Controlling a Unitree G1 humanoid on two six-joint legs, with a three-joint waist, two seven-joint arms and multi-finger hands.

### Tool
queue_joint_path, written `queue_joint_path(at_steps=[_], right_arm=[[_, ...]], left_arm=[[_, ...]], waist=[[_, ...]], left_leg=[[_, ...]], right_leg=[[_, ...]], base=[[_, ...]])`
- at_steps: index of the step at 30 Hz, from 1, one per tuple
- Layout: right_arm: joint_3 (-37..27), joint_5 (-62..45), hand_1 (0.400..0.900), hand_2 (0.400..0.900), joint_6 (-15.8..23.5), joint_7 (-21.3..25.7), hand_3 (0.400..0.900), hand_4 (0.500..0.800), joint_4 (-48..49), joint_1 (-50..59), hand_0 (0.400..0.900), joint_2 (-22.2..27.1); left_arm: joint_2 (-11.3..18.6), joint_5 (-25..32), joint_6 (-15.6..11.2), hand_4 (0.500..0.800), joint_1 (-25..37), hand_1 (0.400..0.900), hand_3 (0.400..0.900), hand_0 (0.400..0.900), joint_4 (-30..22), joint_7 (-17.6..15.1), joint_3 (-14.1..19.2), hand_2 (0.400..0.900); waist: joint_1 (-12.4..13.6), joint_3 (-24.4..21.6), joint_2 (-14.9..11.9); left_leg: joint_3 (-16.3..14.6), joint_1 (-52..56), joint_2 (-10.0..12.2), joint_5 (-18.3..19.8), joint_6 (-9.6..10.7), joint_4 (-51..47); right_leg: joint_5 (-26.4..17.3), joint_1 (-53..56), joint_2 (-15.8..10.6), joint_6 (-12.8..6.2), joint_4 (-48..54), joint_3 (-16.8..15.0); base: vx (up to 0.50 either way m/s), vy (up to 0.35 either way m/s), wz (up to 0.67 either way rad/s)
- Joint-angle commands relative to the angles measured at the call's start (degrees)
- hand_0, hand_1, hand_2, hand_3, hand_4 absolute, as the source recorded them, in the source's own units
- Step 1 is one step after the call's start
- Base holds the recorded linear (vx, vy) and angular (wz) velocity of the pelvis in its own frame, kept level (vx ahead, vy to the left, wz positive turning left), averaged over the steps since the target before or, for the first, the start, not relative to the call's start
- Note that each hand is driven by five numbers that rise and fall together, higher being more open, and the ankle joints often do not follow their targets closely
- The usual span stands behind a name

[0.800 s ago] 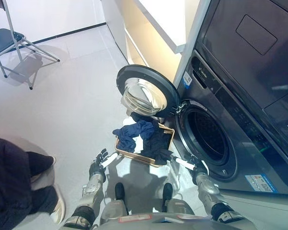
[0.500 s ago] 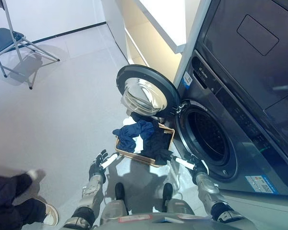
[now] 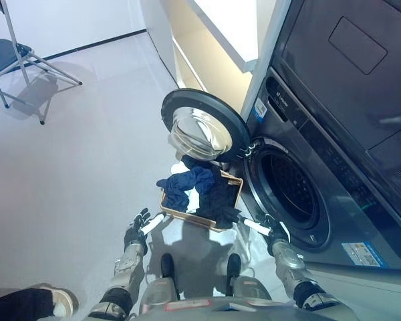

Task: Put the clothes in the basket into the washing machine.

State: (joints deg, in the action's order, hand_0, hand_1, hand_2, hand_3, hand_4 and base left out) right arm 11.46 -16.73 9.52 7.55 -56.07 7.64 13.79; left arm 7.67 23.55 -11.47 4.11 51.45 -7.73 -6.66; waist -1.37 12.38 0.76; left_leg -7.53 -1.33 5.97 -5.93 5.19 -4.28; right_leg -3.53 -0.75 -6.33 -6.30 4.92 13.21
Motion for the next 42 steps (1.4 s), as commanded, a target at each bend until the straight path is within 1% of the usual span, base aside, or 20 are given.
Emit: queue_joint_path(at_steps=[1,4,5,7,8,10,11,12,13,14,18,19,24,27,31,33,38,39,40,42], right_arm=[[6.0,17.3,0.9,0.9,1.8,4.2,0.9,0.8,9.1,8.8,0.9,5.6],[10.5,24.5,0.9,0.9,0.9,4.9,0.9,0.8,10.6,16.0,0.9,10.8],[10.5,24.5,0.9,0.9,0.9,4.9,0.9,0.8,10.5,16.1,0.9,10.8],[14.0,28.1,0.9,0.9,-0.1,5.7,0.9,0.8,10.7,24.8,0.9,15.5],[14.9,28.9,0.9,0.9,-0.3,6.2,0.9,0.8,10.0,27.2,0.9,16.2],[16.3,30.5,0.9,0.9,-1.0,7.5,0.9,0.8,6.6,34.8,0.9,18.6],[16.3,30.5,0.9,0.9,-1.0,7.5,0.9,0.8,6.5,34.9,0.9,18.6],[16.8,29.6,0.9,0.9,-1.1,9.3,0.9,0.8,-0.4,42.9,0.9,21.5],[17.6,29.5,0.9,0.9,-1.5,9.8,0.9,0.8,-4.3,46.7,0.9,22.9],[17.7,29.5,0.9,0.9,-1.4,9.8,0.9,0.8,-4.5,46.9,0.9,22.9],[19.9,28.6,0.9,0.9,-1.7,12.1,0.9,0.8,-12.1,54.9,0.9,25.3],[20.3,28.7,0.9,0.9,-2.0,12.5,0.9,0.8,-13.4,56.5,0.9,26.1],[21.5,28.7,0.9,0.9,-3.5,13.2,0.9,0.8,-20.9,61.4,0.9,28.8],[21.2,27.5,0.9,0.9,-4.1,14.0,0.9,0.8,-22.5,62.9,0.9,29.9],[23.1,28.5,0.9,0.9,-4.3,13.2,0.9,0.8,-22.7,64.1,0.9,30.8],[23.0,28.8,0.9,0.9,-5.0,13.4,0.9,0.8,-24.1,64.9,0.9,30.4],[23.8,29.1,0.9,0.9,-5.3,11.9,0.9,0.8,-23.9,65.1,0.9,30.1],[23.9,29.1,0.771,0.771,-5.3,11.6,0.771,0.722,-23.8,65.1,0.771,29.9],[24.3,29.8,0.4,0.4,-5.4,10.6,0.4,0.5,-23.8,64.7,0.4,29.6],[25.2,31.3,0.4,0.4,-5.7,9.1,0.4,0.5,-24.1,64.1,0.4,28.2]], left_arm=[[3.1,-0.7,-4.5,0.8,6.6,0.9,0.9,0.9,-6.8,-1.5,-2.6,0.9],[4.9,0.2,-5.8,0.8,8.3,0.9,0.9,0.9,-14.2,-2.9,-4.1,0.9],[4.9,0.2,-5.8,0.8,8.3,0.9,0.9,0.9,-14.3,-2.9,-4.1,0.9],[6.7,0.7,-6.8,0.8,10.4,0.9,0.9,0.9,-23.7,-4.6,-5.0,0.9],[6.9,0.6,-6.8,0.8,11.1,0.9,0.9,0.9,-26.0,-4.8,-5.5,0.9],[7.7,0.1,-7.3,0.8,13.0,0.9,0.9,0.9,-30.4,-6.0,-6.1,0.9],[7.7,0.1,-7.3,0.8,13.1,0.9,0.9,0.9,-30.4,-6.0,-6.0,0.9],[8.6,0.0,-8.0,0.8,14.1,0.9,0.9,0.9,-35.1,-6.5,-7.3,0.9],[9.2,-0.3,-8.3,0.8,14.5,0.9,0.9,0.9,-36.8,-6.6,-8.0,0.9],[9.1,-0.3,-8.3,0.8,14.5,0.9,0.9,0.9,-36.8,-6.6,-7.9,0.9],[10.2,-0.2,-9.3,0.8,16.7,0.9,0.9,0.9,-41.3,-7.8,-10.0,0.9],[10.5,-0.1,-9.6,0.8,17.0,0.9,0.9,0.9,-42.6,-8.3,-10.3,0.9],[12.0,1.2,-10.7,0.8,17.9,0.9,0.9,0.9,-49.6,-9.7,-11.0,0.9],[13.2,1.8,-11.3,0.8,18.3,0.9,0.9,0.9,-52.7,-11.3,-10.9,0.9],[14.1,2.6,-11.5,0.8,18.1,0.9,0.9,0.9,-55.4,-11.7,-10.5,0.9],[14.2,4.0,-11.8,0.8,17.6,0.9,0.9,0.9,-56.8,-12.0,-10.9,0.9],[15.1,4.8,-11.7,0.8,17.0,0.9,0.9,0.9,-59.3,-11.9,-10.8,0.9],[15.1,4.8,-11.8,0.8,16.7,0.9,0.9,0.9,-59.8,-11.7,-10.8,0.9],[15.0,4.8,-11.7,0.8,16.5,0.9,0.9,0.9,-59.7,-11.5,-10.8,0.9],[14.9,5.2,-11.6,0.8,15.9,0.9,0.9,0.9,-58.8,-11.5,-10.6,0.9]], waist=[[0.6,5.0,-2.9],[1.8,8.0,-3.2],[1.7,7.6,-3.2],[3.3,10.1,-3.1],[3.9,10.9,-3.0],[5.1,12.0,-2.6],[5.1,11.7,-2.6],[6.8,12.5,-2.1],[7.6,12.5,-1.8],[7.5,12.3,-1.8],[9.2,12.2,-1.1],[9.6,12.0,-0.9],[11.6,11.7,0.2],[12.6,11.9,1.1],[13.2,11.6,1.6],[13.9,12.0,2.7],[14.5,13.0,4.2],[14.6,13.3,4.5],[14.7,13.4,4.5],[14.5,13.2,4.5]], left_leg=[[1.5,-5.3,-1.2,4.5,0.1,7.3],[3.2,-14.3,-0.4,5.1,0.2,13.9],[3.3,-15.1,-0.4,5.3,0.2,14.4],[4.9,-25.5,-0.4,6.4,0.3,20.8],[5.3,-28.2,-0.4,6.1,0.2,21.9],[6.1,-36.3,-0.4,7.3,0.1,27.0],[6.2,-36.8,-0.4,7.4,0.1,27.3],[7.5,-43.8,-0.9,8.2,-0.3,31.7],[7.8,-46.6,-1.0,8.5,-0.5,33.2],[7.8,-47.0,-1.1,8.6,-0.5,33.4],[9.5,-58.0,-2.0,10.3,-1.4,40.6],[10.4,-60.1,-2.3,13.2,-1.2,43.6],[11.6,-69.8,-4.2,15.5,-1.7,51.4],[11.9,-76.0,-5.4,16.9,-2.2,57.2],[12.3,-80.4,-5.8,18.4,-2.9,61.2],[12.8,-83.3,-6.3,19.3,-3.3,64.7],[13.5,-85.5,-6.6,20.7,-3.6,69.0],[13.6,-85.5,-6.6,20.7,-3.6,69.3],[13.6,-85.6,-6.6,20.7,-3.5,69.5],[13.5,-85.8,-6.9,20.7,-3.5,70.1]], right_leg=[[-0.7,-7.3,-3.8,-3.45,-7.8,-0.2],[-0.1,-16.1,-5.3,-3.13,-14.4,-0.3],[0.1,-16.8,-5.4,-3.12,-14.8,-0.3],[1.9,-26.5,-6.4,-2.85,-21.9,0.2],[1.9,-29.1,-6.7,-2.67,-23.6,0.5],[3.3,-36.8,-7.5,-2.43,-29.2,0.6],[3.4,-37.3,-7.6,-2.42,-29.4,0.6],[4.4,-44.0,-8.4,-2.05,-34.2,0.4],[4.8,-47.0,-8.6,-1.96,-36.4,0.4],[4.9,-47.5,-8.6,-1.96,-36.6,0.3],[7.7,-58.3,-10.0,-1.32,-45.3,-0.1],[10.7,-60.7,-10.3,-1.92,-48.9,-0.8],[14.1,-71.2,-13.2,-0.86,-57.9,-2.2],[16.3,-78.2,-14.3,0.11,-64.0,-4.0],[18.2,-83.7,-15.0,0.32,-69.4,-5.7],[19.6,-87.4,-15.2,0.6,-73.8,-7.1],[21.2,-89.2,-15.8,0.78,-77.9,-7.6],[21.4,-89.2,-15.8,0.77,-78.4,-7.5],[21.4,-89.2,-15.9,0.85,-78.5,-7.5],[21.2,-89.2,-16.0,0.93,-78.5,-7.4]], base=[[-0.25,-0.027,0.12],[-0.19,-0.03,0.19],[-0.22,-0.048,0.34],[-0.27,-0.054,0.41],[-0.27,-0.04,0.33],[-0.21,-0.039,0.27],[-0.23,-0.033,0.28],[-0.21,0.004,0.18],[-0.21,0.004,0.18],[-0.12,0.024,0.09],[-0.07,0.012,0.12],[0.05,-0.004,0.23],[0.0,-0.008,0.2],[0.0,-0.012,0.1],[0.0,-0.012,0.06],[0.0,0.006,0.06],[0.01,-0.007,0.05],[0.0,0.0,0.0],[0.0,0.0,0.0],[0.03,-0.023,0.03]])
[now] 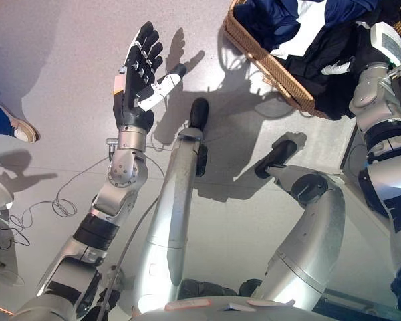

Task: Put the clothes in the basket into the washing machine.

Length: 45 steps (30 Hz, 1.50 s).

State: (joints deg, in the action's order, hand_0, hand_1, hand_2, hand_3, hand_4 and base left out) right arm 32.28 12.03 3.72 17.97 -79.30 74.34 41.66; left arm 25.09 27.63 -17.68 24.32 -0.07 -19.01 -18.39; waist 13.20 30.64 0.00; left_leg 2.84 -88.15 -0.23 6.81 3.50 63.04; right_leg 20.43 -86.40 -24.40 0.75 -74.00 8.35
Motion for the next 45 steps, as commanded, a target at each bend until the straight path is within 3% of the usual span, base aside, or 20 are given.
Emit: queue_joint_path(at_steps=[1,8,14,17,19,21,29,33,37,42,45], right_arm=[[4.4,2.6,0.4,0.4,0.1,-1.3,0.4,0.5,-0.8,-2.6,0.4,0.3],[1.9,1.8,0.4,0.4,0.1,0.7,0.4,0.5,0.6,-4.2,0.4,0.3],[0.6,-2.3,0.4,0.4,1.8,3.6,0.4,0.5,8.6,-4.3,0.4,1.9],[-1.2,-3.9,0.4,0.4,2.5,5.4,0.4,0.5,23.7,-6.0,0.4,5.0],[-2.5,-3.8,0.4,0.4,2.4,5.9,0.4,0.5,27.7,-7.5,0.4,6.0],[-6.1,-3.3,0.4,0.4,2.7,6.7,0.4,0.5,40.1,-11.1,0.4,9.2],[-21.7,-2.8,0.4,0.4,3.7,7.8,0.4,0.5,56.4,-26.3,0.4,13.0],[-27.5,-2.5,0.4,0.4,3.6,9.9,0.4,0.5,57.3,-30.8,0.4,11.9],[-31.2,-4.7,0.4,0.4,3.3,14.9,0.4,0.5,49.5,-29.1,0.4,11.5],[-35.9,-11.7,0.4,0.4,5.1,20.1,0.4,0.5,41.5,-28.0,0.4,9.2],[-36.9,-13.1,0.4,0.4,4.9,22.7,0.4,0.5,35.9,-27.1,0.4,10.3]], left_arm=[[-2.4,1.2,-5.4,0.8,-4.4,0.9,0.9,0.9,-7.3,-0.2,1.1,0.9],[-2.5,0.6,-5.1,0.8,-5.9,0.9,0.9,0.9,-7.3,-1.3,2.6,0.9],[-2.6,-0.8,-4.4,0.8,-7.2,0.9,0.9,0.9,-7.0,-2.4,4.8,0.9],[-2.8,-1.6,-3.3,0.8,-9.7,0.9,0.9,0.9,-7.3,-3.6,8.1,0.9],[-2.6,-1.9,-3.1,0.8,-10.5,0.9,0.9,0.9,-7.4,-4.0,8.8,0.9],[-2.6,-2.1,-2.4,0.8,-12.4,0.9,0.9,0.9,-7.1,-4.5,10.8,0.9],[-2.3,-2.8,-1.2,0.8,-14.5,0.9,0.9,0.9,-5.7,-4.2,13.6,0.9],[-2.1,-3.2,-1.0,0.8,-14.8,0.9,0.9,0.9,-5.4,-4.3,14.0,0.9],[-1.7,-3.8,-1.4,0.8,-13.9,0.9,0.9,0.9,-4.9,-4.5,14.0,0.9],[-2.3,-3.1,-1.7,0.8,-13.0,0.9,0.9,0.9,-3.5,-4.7,12.4,0.9],[-2.0,-2.8,-1.9,0.8,-12.9,0.9,0.9,0.9,-3.2,-4.3,11.1,0.9]], waist=[[-0.1,-5.1,5.2],[-0.8,-6.4,4.3],[-3.2,-8.0,1.3],[-6.1,-8.2,-0.8],[-6.7,-8.2,-1.3],[-8.9,-8.4,-2.2],[-11.8,-9.1,-4.1],[-12.1,-9.6,-4.4],[-12.5,-10.1,-4.1],[-12.8,-10.8,-3.0],[-12.6,-11.2,-2.0]], left_leg=[[3.2,1.0,-0.7,7.9,-1.8,2.7],[3.2,0.9,-0.7,7.2,-1.8,2.7],[2.9,1.1,0.0,7.0,-1.6,2.8],[3.1,2.7,0.9,7.1,-1.4,2.2],[3.2,3.4,1.2,7.1,-1.3,1.8],[3.4,4.9,1.9,6.9,-1.1,0.5],[3.1,9.7,3.5,6.4,-1.0,-3.8],[2.8,11.3,3.7,6.6,-1.0,-4.9],[1.0,13.0,4.7,6.6,-1.1,-7.3],[0.5,12.7,4.3,6.7,-1.5,-7.1],[0.4,12.3,4.3,6.8,-1.5,-6.6]], right_leg=[[-2.8,-3.5,2.1,-6.12,0.4,-2.5],[-3.9,-3.5,2.4,-6.07,1.3,-2.8],[-5.4,-3.2,3.5,-5.88,2.4,-3.3],[-6.6,-0.7,4.6,-5.94,4.9,-2.7],[-7.0,0.2,4.9,-5.99,5.7,-2.5],[-7.8,2.3,5.8,-6.32,8.2,-1.9],[-8.1,8.0,8.1,-6.53,13.5,-0.4],[-8.1,9.4,8.9,-6.53,15.0,-0.4],[-8.5,10.5,10.2,-6.58,17.5,-0.4],[-8.3,9.6,10.9,-6.41,17.0,-1.5],[-8.5,8.9,10.9,-6.57,16.6,-1.9]], base=[[0.02,-0.019,0.03],[0.0,0.004,-0.02],[-0.02,0.015,-0.12],[-0.04,0.029,-0.24],[-0.04,0.032,-0.2],[-0.05,0.042,-0.3],[-0.04,0.008,-0.17],[-0.01,-0.002,-0.1],[-0.03,0.02,-0.19],[-0.01,-0.003,-0.03],[0.0,0.0,0.0]])
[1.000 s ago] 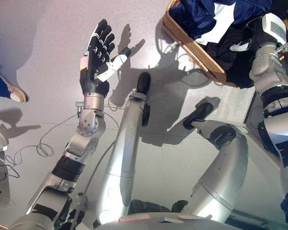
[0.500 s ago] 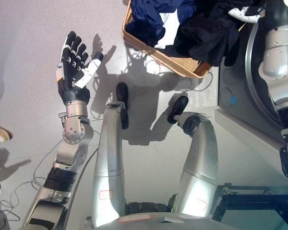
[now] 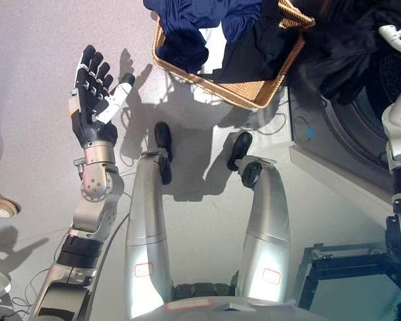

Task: Put the clothes in the basket into the washing machine.

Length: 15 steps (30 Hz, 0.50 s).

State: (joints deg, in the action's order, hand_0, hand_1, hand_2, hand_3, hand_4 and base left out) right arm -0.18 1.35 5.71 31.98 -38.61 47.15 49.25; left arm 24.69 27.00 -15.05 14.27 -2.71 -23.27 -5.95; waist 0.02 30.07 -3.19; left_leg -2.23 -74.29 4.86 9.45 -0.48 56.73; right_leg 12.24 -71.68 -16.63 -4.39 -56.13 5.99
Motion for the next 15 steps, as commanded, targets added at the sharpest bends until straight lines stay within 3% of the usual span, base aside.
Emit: queue_joint_path(at_steps=[1,6,9,15], right_arm=[[-4.1,-2.2,0.4,0.4,2.3,9.8,0.4,0.5,-7.9,0.2,0.4,3.6],[1.0,-6.9,0.4,0.4,1.0,8.8,0.4,0.5,-25.0,6.6,0.4,6.7],[0.9,-13.3,0.4,0.4,1.1,9.6,0.4,0.5,-33.4,11.1,0.4,6.8],[4.7,-19.2,0.4,0.4,-0.1,9.8,0.4,0.5,-41.6,19.0,0.4,9.5]], left_arm=[[-1.3,-2.2,-4.5,0.8,-2.7,0.9,0.9,0.9,-0.5,0.1,-1.8,0.9],[0.2,-1.6,-5.0,0.8,-1.7,0.9,0.9,0.9,-0.5,0.9,-5.8,0.9],[1.0,-1.4,-4.9,0.8,-1.3,0.9,0.9,0.9,-1.1,1.0,-7.8,0.9],[3.0,-0.5,-4.8,0.8,-2.1,0.9,0.9,0.9,-3.0,1.2,-10.6,0.9]], waist=[[0.7,-10.7,1.5],[2.5,-10.9,3.0],[3.4,-10.9,3.9],[5.3,-10.7,6.2]], left_leg=[[5.5,-1.6,-0.8,4.2,2.5,-0.2],[4.8,-1.6,-0.8,4.0,2.7,-0.2],[4.5,-2.0,-0.9,4.2,2.7,0.2],[4.6,-4.0,-1.1,4.4,2.6,2.7]], right_leg=[[-0.3,-5.9,3.0,-1.48,-1.4,0.4],[-0.4,-6.2,2.4,-1.67,-1.8,0.0],[-0.3,-6.9,2.0,-1.76,-2.3,-0.4],[-0.1,-9.7,1.2,-1.69,-5.3,-1.7]], base=[[0.0,0.0,0.0],[0.0,-0.009,0.03],[0.0,0.0,0.0],[0.01,-0.01,0.02]])
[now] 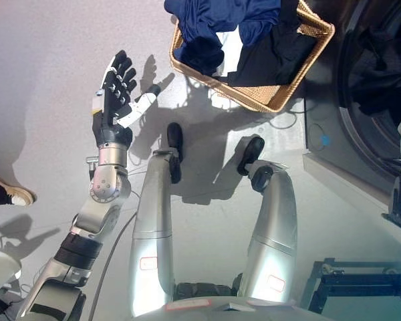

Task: Put the clothes in the basket into the washing machine.

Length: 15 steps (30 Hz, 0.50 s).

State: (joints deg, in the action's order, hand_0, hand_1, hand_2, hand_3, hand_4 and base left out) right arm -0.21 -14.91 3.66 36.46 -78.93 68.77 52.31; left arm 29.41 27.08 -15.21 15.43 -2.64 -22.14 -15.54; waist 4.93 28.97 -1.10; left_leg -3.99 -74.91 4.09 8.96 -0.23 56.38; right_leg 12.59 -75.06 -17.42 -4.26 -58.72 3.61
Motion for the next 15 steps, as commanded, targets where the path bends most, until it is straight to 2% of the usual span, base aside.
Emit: queue_joint_path(at_steps=[1,7,13,14,15], right_arm=[[5.3,-3.1,0.4,0.4,2.0,5.2,0.4,0.5,-1.7,-2.0,0.4,6.6],[12.8,-1.6,0.4,0.4,0.3,5.7,0.4,0.5,-4.1,6.0,0.4,11.1],[17.1,2.9,0.4,0.4,-1.4,8.2,0.4,0.5,-3.6,8.0,0.4,13.2],[16.9,3.1,0.527,0.527,-1.3,7.7,0.527,0.576,-3.8,7.7,0.527,13.6],[17.1,3.5,0.725,0.725,-1.4,7.6,0.725,0.695,-3.7,7.3,0.725,13.3]], left_arm=[[-1.8,-0.6,-4.7,0.8,-3.2,0.9,0.9,0.9,-3.1,0.0,-0.9,0.9],[0.8,-0.2,-5.3,0.8,-4.6,0.9,0.9,0.9,-6.8,1.2,-2.3,0.9],[1.2,0.3,-5.7,0.8,-5.3,0.9,0.9,0.9,-7.2,1.2,-3.2,0.9],[1.3,0.3,-5.7,0.8,-5.1,0.9,0.9,0.9,-7.1,1.4,-3.2,0.9],[1.4,0.5,-5.9,0.8,-5.3,0.9,0.9,0.9,-7.4,1.5,-3.5,0.9]], waist=[[0.4,-9.6,4.2],[2.0,-9.2,6.6],[2.0,-9.6,7.6],[1.8,-9.7,7.7],[1.8,-10.0,7.7]], left_leg=[[6.3,-3.5,-0.3,5.0,2.4,3.2],[5.6,-5.4,-0.5,4.9,2.6,4.3],[5.5,-6.6,-0.9,5.1,3.2,5.6],[5.5,-6.8,-0.9,5.2,3.3,5.7],[5.6,-7.0,-1.0,5.2,3.4,5.9]], right_leg=[[-0.4,-6.6,2.0,-1.84,-2.9,0.6],[0.4,-9.6,1.2,-1.82,-5.7,-1.2],[1.7,-11.3,0.8,-1.4,-7.9,-2.0],[1.9,-11.4,0.8,-1.4,-8.4,-2.1],[2.1,-11.6,0.8,-1.33,-8.7,-2.1]], base=[[0.03,-0.028,0.08],[0.02,-0.016,0.06],[0.04,-0.025,0.07],[0.04,-0.035,0.09],[0.04,-0.035,0.09]])
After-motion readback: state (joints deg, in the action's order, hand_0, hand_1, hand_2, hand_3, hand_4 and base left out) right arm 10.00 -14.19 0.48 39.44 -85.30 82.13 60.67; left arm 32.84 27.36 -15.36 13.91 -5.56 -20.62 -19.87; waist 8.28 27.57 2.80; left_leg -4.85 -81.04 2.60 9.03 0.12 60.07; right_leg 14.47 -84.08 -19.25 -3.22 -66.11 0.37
